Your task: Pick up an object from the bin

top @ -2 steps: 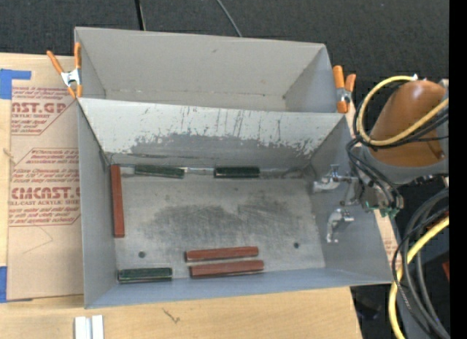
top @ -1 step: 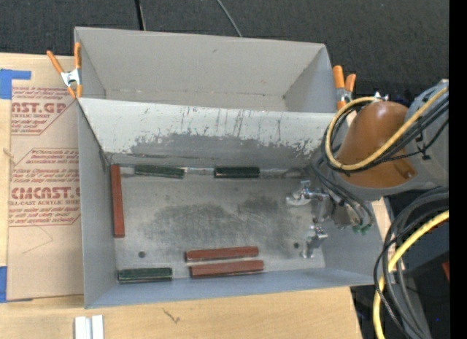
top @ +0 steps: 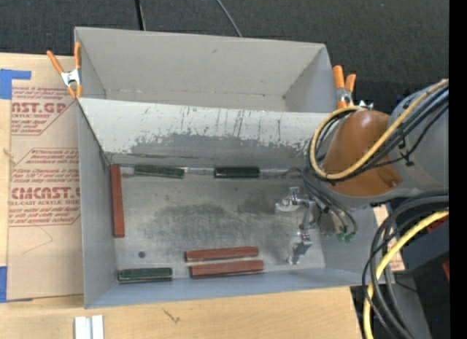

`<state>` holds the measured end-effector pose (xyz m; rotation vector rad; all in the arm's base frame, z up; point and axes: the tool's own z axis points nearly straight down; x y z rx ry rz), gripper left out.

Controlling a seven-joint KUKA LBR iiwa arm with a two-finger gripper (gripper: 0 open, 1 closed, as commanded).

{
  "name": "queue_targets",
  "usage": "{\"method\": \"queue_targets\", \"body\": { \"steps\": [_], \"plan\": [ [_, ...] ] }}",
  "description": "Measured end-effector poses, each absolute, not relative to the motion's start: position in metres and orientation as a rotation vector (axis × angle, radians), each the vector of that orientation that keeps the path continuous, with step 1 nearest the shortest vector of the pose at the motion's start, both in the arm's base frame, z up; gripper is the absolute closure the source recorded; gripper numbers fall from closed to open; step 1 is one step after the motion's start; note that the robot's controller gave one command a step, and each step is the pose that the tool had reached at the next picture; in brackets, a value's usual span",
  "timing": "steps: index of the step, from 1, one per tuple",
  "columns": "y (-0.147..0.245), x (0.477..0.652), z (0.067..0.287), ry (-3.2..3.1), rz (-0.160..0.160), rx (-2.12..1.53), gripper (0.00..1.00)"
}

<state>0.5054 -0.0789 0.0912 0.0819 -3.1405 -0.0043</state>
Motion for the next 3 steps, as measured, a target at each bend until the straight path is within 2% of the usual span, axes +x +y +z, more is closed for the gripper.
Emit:
{"method": "queue_targets", "body": {
  "steps": [1, 2, 3],
  "plan": [
    [-0.012, 0.489, 0.075, -3.163, 0.001, 0.159, 1.00],
    [-0.012, 0.489, 0.075, -3.163, 0.001, 0.159, 1.00],
    [-0.033, 0.506, 0.220, -3.140, 0.005, 0.262, 1.00]
  ]
}}
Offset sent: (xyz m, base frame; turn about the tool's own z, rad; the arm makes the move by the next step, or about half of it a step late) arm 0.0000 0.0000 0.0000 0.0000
